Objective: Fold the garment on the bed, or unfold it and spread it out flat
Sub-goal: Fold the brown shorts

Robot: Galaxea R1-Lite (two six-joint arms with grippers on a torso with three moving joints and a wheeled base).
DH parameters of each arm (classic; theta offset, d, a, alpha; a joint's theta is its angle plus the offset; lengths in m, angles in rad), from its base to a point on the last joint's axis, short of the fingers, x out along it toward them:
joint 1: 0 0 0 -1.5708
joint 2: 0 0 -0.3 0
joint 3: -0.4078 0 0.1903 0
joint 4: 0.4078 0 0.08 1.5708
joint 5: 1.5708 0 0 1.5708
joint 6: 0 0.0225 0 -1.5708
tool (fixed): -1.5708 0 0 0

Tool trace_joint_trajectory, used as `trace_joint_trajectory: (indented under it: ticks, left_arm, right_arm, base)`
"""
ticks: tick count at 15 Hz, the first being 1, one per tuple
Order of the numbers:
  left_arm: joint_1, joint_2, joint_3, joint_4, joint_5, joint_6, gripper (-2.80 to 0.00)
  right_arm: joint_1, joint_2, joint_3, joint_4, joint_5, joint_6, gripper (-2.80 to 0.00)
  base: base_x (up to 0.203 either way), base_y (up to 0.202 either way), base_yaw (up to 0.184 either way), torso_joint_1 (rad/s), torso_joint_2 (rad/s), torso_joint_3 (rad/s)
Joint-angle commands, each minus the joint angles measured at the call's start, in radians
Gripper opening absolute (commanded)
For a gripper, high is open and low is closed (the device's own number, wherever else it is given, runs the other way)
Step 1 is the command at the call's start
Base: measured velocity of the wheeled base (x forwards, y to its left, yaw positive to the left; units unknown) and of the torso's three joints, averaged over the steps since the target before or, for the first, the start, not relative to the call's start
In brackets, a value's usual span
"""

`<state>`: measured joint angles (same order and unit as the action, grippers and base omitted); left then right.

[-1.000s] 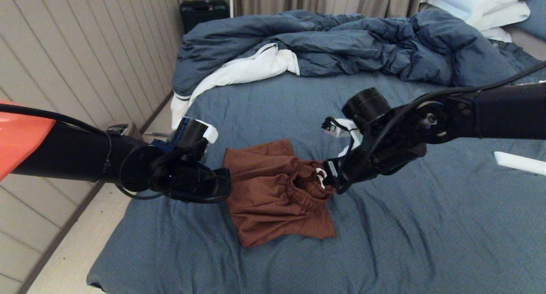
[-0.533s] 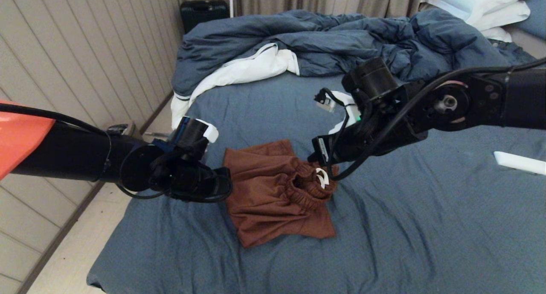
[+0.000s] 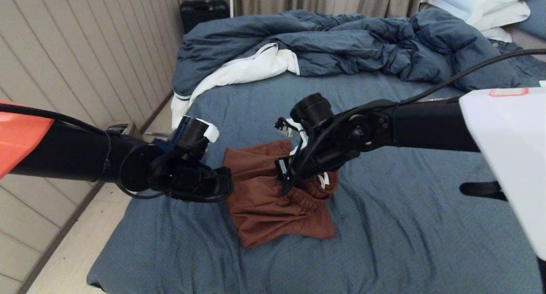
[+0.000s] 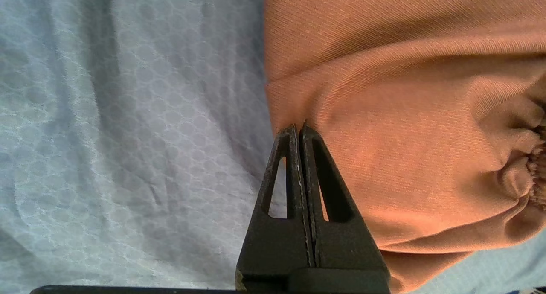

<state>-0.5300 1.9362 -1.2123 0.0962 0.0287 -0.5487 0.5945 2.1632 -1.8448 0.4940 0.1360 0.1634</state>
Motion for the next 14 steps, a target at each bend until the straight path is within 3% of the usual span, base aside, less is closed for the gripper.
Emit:
trace_joint_trajectory:
  ticks: [1, 4, 10, 14]
  left_arm:
    - [0.001, 0.001, -0.001, 0.001, 0.0, -0.004, -2.8]
    - [0.001, 0.001, -0.001, 0.0, 0.0, -0.004, -2.8]
    - [0.001, 0.017, -0.009, 0.0, 0.0, -0.004, -2.8]
    - [0.007, 0.021, -0.015, 0.0, 0.0, -0.002, -2.8]
  right_arm:
    - [-0.005, 0.047, 0.006, 0.004, -0.001, -0.001, -2.8]
    - [-0.022, 0.018, 0.063, 0.005, -0.004, -0.004, -2.8]
    - [-0.18, -0.105, 0.262, -0.021, 0.0, -0.038, -2.8]
    - [-0.197, -0.107, 0.26, -0.049, 0.004, -0.046, -2.8]
  base:
    - [0.0, 0.0, 0.0, 0.0, 0.0, 0.0]
    - [0.0, 0.0, 0.0, 0.0, 0.0, 0.0]
    - [0.0, 0.0, 0.0, 0.0, 0.0, 0.0]
    - [0.0, 0.0, 0.0, 0.0, 0.0, 0.0]
